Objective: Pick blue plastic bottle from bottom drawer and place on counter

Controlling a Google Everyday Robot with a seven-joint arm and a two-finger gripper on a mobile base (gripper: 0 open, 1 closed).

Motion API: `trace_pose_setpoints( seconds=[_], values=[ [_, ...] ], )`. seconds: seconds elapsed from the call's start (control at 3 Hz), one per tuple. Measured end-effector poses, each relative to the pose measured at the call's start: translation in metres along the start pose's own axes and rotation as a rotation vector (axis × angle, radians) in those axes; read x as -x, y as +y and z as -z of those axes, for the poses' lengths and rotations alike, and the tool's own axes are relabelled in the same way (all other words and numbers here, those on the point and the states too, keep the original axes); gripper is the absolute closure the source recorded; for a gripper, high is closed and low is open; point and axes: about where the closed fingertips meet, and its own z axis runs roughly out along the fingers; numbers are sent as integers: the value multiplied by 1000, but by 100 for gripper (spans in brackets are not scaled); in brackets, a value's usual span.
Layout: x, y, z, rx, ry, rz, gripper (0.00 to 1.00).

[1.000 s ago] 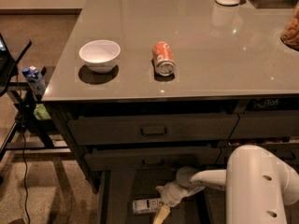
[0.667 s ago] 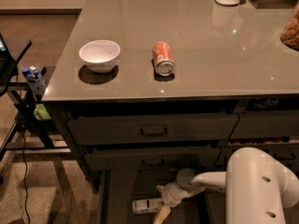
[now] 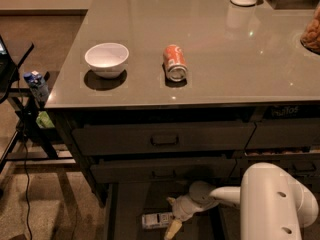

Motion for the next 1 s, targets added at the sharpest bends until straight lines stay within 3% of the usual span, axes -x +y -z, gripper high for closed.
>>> trace_pose_setpoints(
  seconds=[1.0],
  values=[
    [-4,-6,-40,34,-56,-9,0]
  ],
)
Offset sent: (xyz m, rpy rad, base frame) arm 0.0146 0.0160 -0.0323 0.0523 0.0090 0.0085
